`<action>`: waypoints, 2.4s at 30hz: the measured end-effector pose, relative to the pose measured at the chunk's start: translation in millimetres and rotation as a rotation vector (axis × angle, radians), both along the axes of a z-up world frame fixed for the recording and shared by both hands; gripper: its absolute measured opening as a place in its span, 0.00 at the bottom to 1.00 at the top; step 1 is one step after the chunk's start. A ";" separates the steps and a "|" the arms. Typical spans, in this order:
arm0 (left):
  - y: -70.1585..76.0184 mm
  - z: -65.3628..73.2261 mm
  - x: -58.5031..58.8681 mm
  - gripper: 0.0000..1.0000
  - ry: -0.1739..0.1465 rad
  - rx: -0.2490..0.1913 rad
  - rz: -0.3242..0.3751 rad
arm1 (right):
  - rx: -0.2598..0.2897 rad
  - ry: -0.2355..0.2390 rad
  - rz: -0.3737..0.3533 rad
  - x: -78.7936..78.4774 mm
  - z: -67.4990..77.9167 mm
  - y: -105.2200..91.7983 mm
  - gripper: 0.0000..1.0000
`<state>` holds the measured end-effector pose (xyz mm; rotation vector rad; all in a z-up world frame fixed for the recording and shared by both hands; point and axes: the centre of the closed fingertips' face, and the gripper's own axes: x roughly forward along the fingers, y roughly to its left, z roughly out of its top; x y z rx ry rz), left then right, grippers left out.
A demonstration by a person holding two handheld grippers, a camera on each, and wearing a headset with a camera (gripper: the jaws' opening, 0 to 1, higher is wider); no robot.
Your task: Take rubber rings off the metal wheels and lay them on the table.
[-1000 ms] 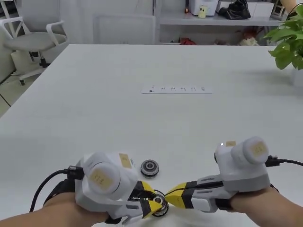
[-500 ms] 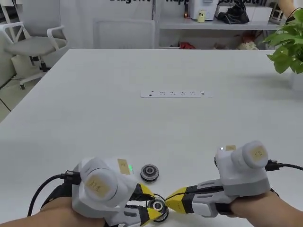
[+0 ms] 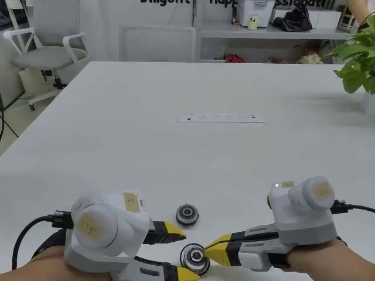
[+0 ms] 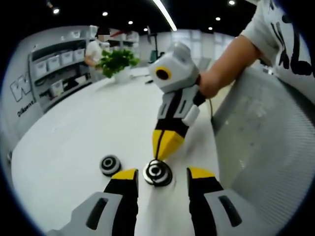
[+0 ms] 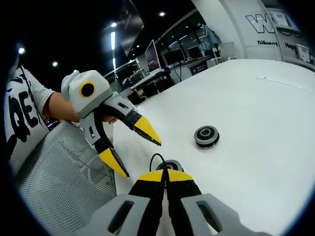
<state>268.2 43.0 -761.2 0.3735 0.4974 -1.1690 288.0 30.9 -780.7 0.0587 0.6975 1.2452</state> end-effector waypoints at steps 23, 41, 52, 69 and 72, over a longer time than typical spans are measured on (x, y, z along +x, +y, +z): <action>39.3 8.9 -6.2 0.62 0.001 -0.033 0.063 | 0.009 0.011 0.026 -2.8 11.3 11.5 0.00; 62.7 10.7 -5.5 0.70 -0.020 -0.020 0.102 | -0.002 -0.001 0.045 -0.6 14.2 51.2 0.00; 80.3 12.9 -5.7 0.72 -0.026 -0.017 0.142 | -0.027 -0.010 0.090 -12.6 8.2 69.4 0.00; 88.8 11.3 -6.3 0.73 -0.018 -0.003 0.165 | -0.079 -0.092 0.089 -6.8 -1.9 81.7 0.00; 89.5 11.3 -6.6 0.73 -0.016 0.001 0.166 | -0.090 -0.110 0.091 -5.5 -3.3 82.1 0.00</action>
